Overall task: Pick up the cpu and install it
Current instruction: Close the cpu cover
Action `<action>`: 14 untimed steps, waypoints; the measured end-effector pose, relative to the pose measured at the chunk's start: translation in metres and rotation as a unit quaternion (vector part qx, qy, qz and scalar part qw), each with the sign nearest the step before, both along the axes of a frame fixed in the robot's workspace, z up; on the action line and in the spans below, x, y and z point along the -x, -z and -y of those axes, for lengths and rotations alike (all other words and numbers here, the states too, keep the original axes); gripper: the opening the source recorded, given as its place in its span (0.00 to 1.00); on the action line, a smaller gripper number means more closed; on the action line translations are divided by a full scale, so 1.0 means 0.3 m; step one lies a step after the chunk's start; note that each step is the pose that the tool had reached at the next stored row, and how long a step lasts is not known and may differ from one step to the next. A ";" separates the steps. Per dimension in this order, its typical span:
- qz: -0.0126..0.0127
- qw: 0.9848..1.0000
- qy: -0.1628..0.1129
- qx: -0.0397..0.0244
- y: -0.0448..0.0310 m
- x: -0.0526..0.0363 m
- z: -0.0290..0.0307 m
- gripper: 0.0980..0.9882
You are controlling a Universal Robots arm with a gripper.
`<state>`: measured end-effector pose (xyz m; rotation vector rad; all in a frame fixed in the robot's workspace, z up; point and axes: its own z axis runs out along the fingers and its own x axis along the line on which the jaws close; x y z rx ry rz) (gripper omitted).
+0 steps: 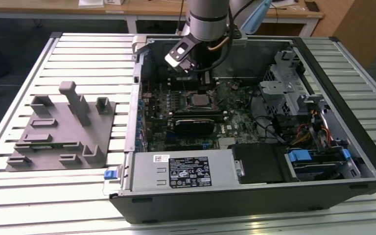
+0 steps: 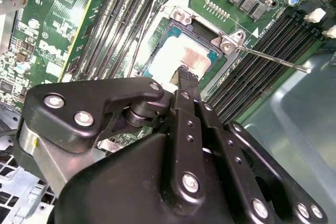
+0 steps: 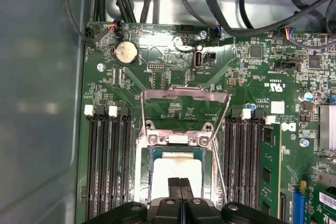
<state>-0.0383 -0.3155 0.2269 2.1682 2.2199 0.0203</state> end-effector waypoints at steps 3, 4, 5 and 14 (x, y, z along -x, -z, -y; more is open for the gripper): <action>-0.001 1.000 0.000 0.000 -0.009 0.000 0.000 0.01; -0.001 1.000 0.000 0.000 -0.012 -0.001 0.000 0.01; -0.001 1.000 0.000 0.000 -0.014 -0.001 0.000 0.01; -0.002 1.000 0.000 -0.001 -0.085 -0.002 0.002 0.01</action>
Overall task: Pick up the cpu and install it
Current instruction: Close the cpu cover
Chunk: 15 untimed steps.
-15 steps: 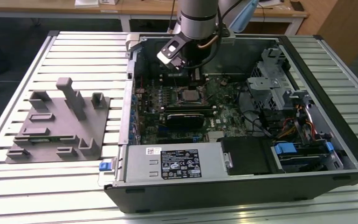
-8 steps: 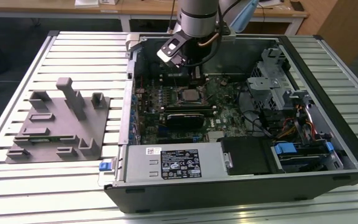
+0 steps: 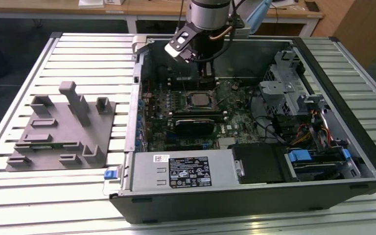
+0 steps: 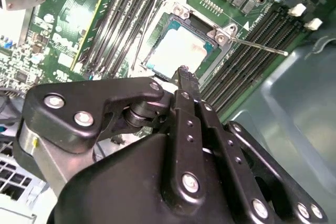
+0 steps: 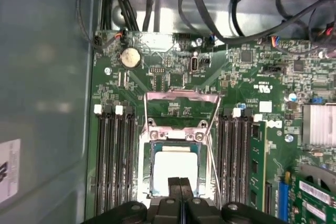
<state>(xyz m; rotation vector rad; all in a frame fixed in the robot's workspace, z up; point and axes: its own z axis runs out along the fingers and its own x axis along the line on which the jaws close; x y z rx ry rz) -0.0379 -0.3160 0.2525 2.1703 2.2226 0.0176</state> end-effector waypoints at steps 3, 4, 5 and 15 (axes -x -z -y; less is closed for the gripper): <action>0.000 1.000 0.000 0.000 0.000 0.000 0.007 0.01; 0.000 1.000 0.000 0.000 0.000 0.000 0.012 0.01; 0.000 1.000 0.000 0.000 0.000 0.000 0.018 0.01; -0.001 1.000 0.000 0.000 0.003 -0.072 0.031 0.01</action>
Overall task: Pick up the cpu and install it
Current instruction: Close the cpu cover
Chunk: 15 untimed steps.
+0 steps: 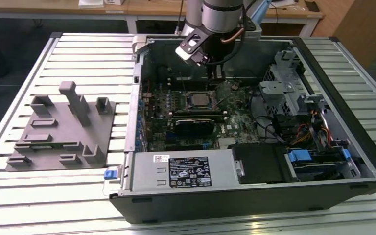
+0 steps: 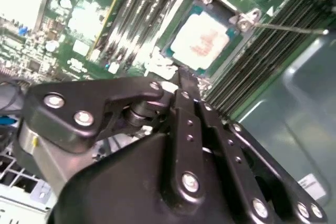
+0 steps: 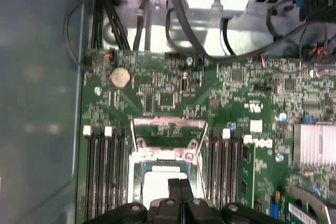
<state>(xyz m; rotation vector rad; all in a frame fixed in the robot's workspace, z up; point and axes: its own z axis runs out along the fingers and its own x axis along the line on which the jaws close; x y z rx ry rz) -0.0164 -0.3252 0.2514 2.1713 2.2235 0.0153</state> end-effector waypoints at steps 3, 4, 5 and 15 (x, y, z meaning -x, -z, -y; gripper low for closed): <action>0.000 1.000 0.000 0.000 -0.014 0.000 0.000 0.01; 0.000 1.000 0.000 0.000 -0.025 0.000 0.000 0.01; 0.000 1.000 0.000 0.000 -0.031 0.000 0.000 0.01; -0.004 1.000 0.000 0.000 -0.034 -0.092 0.000 0.01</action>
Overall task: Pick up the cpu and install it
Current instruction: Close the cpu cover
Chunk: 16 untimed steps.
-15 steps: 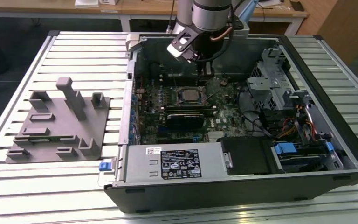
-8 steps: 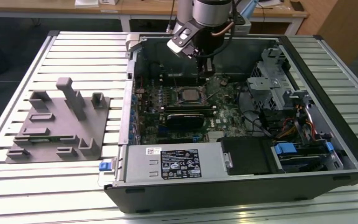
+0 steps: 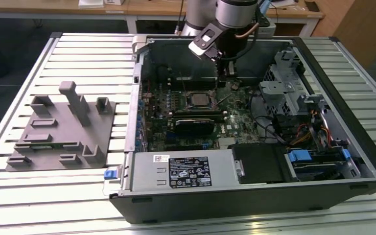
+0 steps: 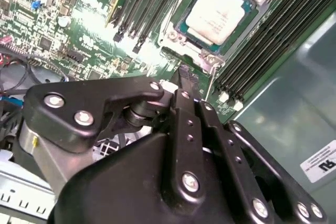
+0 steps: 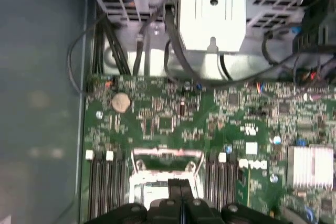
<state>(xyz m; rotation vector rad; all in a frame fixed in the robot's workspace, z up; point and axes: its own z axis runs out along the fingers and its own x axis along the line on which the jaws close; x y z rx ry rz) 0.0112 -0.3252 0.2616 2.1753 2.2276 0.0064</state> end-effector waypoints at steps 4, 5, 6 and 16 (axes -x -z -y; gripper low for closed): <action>0.000 1.000 0.000 -0.001 0.000 -0.019 0.000 0.01; 0.000 1.000 0.000 -0.001 0.000 -0.024 0.000 0.01; 0.000 1.000 0.000 -0.001 0.000 -0.027 0.000 0.01; 0.001 1.000 0.000 -0.001 -0.001 -0.055 -0.008 0.01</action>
